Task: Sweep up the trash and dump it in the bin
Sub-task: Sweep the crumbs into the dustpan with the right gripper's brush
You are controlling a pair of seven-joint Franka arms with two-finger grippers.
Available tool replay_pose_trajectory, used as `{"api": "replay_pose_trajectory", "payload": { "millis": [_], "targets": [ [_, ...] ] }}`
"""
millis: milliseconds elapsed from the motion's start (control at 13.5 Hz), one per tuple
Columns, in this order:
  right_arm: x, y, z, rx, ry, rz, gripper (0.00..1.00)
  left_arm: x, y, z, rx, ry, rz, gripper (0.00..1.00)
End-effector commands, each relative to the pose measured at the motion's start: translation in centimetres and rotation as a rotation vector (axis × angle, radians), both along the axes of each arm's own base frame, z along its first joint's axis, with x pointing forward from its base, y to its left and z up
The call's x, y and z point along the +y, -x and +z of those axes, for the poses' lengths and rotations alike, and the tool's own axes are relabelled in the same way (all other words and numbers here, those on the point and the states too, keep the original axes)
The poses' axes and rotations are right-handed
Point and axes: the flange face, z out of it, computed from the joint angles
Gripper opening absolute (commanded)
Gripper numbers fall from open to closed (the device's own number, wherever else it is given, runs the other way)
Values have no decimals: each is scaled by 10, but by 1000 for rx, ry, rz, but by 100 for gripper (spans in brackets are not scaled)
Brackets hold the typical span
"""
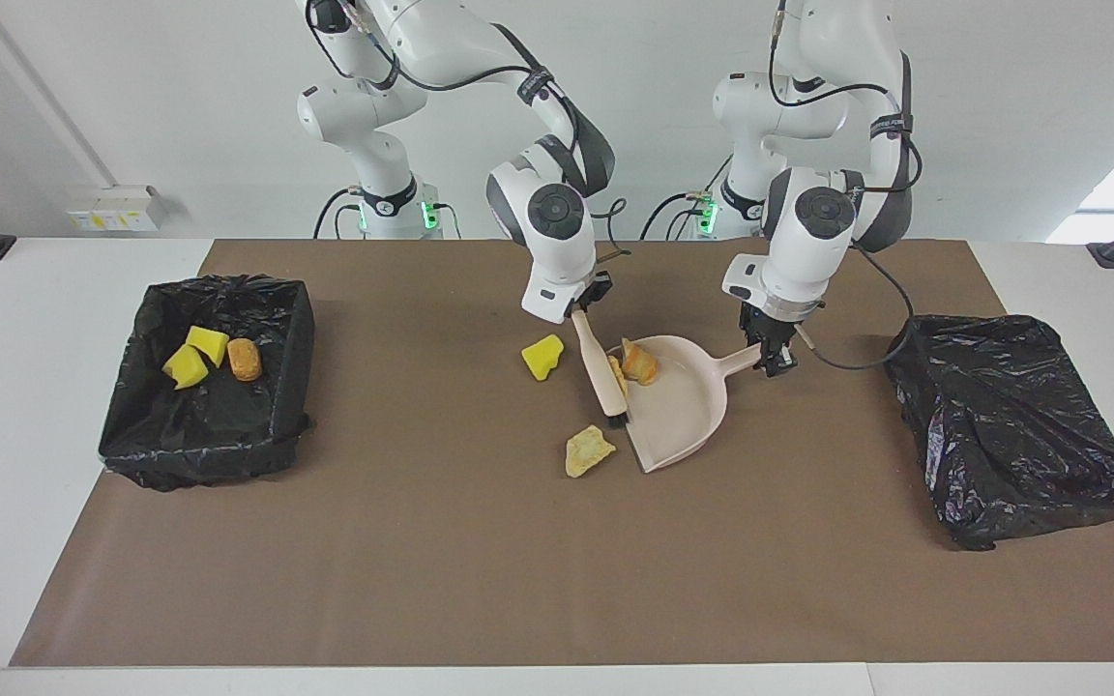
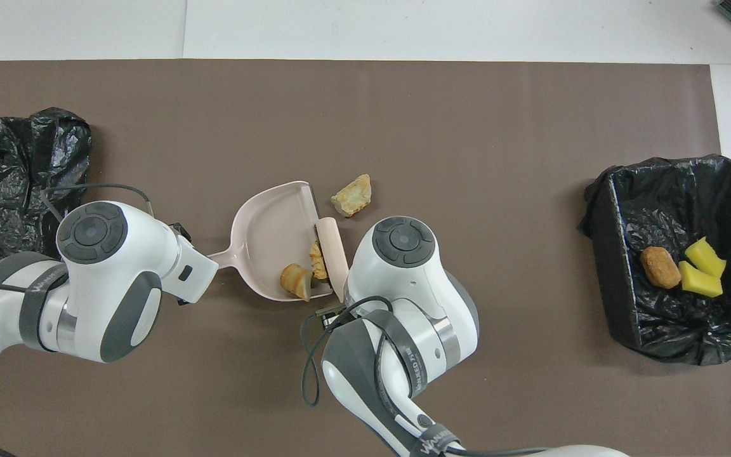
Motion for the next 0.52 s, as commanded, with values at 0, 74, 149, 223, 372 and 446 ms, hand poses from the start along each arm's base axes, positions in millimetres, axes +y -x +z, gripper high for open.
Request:
{"api": "replay_pose_trajectory", "payload": {
  "millis": [0, 74, 149, 223, 372, 446],
  "targets": [
    [6, -13, 31, 34, -96, -55, 0, 4, 2, 1, -16, 18, 23, 0],
    [-5, -11, 49, 49, -91, -52, 0, 4, 2, 1, -16, 18, 23, 0],
    [-22, -12, 58, 66, -67, -50, 0, 5, 1, 2, -19, 20, 26, 0],
    [-43, -14, 65, 93, -46, -72, 0, 6, 0, 2, -19, 23, 29, 0],
    [-86, -6, 65, 95, 94, -144, 0, 6, -1, 4, -11, 44, 51, 0],
    [-97, 5, 60, 121, 158, -231, 0, 7, -2, 7, -18, 48, 55, 0]
  ]
}}
